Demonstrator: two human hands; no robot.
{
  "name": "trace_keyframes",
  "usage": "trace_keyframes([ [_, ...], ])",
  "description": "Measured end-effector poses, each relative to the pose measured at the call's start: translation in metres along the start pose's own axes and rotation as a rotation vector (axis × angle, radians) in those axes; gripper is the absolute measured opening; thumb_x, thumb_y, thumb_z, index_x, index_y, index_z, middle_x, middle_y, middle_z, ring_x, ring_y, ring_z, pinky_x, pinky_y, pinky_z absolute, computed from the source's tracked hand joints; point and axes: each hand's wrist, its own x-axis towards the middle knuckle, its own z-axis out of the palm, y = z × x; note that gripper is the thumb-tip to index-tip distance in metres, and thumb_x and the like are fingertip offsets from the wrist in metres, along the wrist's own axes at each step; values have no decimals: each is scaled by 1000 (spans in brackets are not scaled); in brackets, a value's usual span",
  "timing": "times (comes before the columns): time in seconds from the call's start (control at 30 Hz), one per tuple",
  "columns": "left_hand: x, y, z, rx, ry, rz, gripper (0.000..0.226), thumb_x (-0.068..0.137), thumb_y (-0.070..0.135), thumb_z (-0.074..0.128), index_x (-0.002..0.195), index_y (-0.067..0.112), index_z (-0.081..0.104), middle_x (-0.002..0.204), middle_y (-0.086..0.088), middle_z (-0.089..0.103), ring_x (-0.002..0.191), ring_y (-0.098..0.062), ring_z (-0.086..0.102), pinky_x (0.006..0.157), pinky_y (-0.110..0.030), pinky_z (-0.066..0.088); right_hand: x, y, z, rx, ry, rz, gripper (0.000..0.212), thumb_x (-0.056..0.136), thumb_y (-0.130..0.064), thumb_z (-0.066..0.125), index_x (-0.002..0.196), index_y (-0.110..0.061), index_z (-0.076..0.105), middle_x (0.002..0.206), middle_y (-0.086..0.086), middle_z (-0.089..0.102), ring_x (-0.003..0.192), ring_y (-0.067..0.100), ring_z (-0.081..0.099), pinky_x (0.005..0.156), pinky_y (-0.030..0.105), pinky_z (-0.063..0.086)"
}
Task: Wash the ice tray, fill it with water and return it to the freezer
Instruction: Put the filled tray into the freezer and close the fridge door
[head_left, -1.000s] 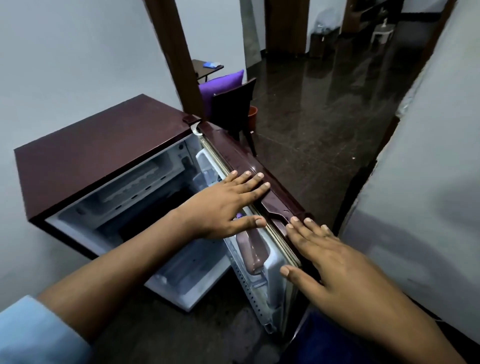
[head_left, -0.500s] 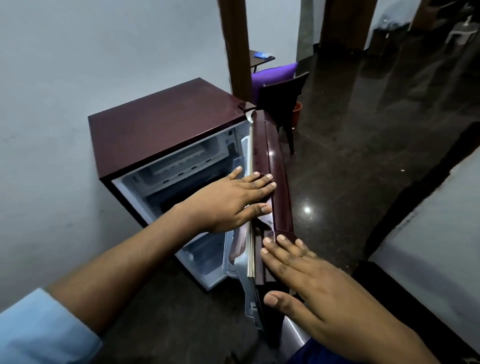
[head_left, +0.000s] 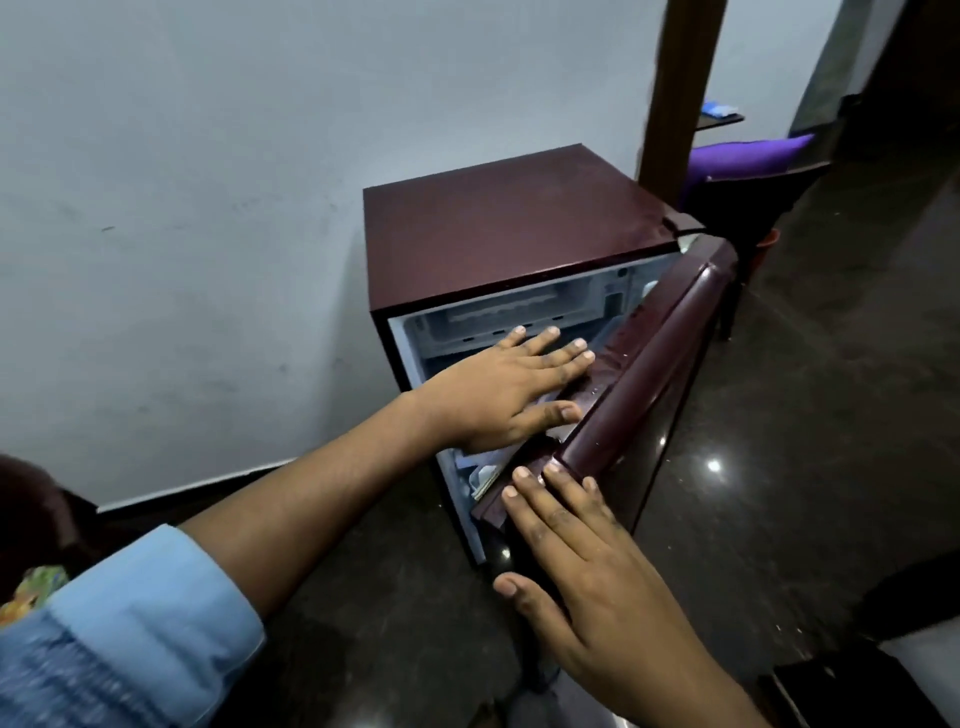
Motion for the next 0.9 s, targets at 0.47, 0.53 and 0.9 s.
trace_keyframes([
  [0.47,-38,-193,-23,77,43,-260,89,96,80,0,169,30,3,176,2,-4,162,-21,-12,132,-49,-3,75,-16,56,-144,109,-23,73,92,-48,57,158,-18,45,169,-2,33,156,23,30,119,46,29],
  [0.53,-31,-211,-23,80,33,-263,80,99,74,5,168,34,5,176,2,-4,162,-23,-12,132,-50,-4,86,-19,61,-165,119,-15,73,91,-48,57,157,-18,46,168,-2,34,155,23,31,119,45,29],
  [0.9,20,-279,-31,121,9,-179,59,108,61,15,165,48,6,176,0,-14,163,-29,-9,130,-55,-9,137,-25,97,-225,193,42,72,90,-44,60,156,-20,48,168,-2,36,153,22,34,116,46,32],
])
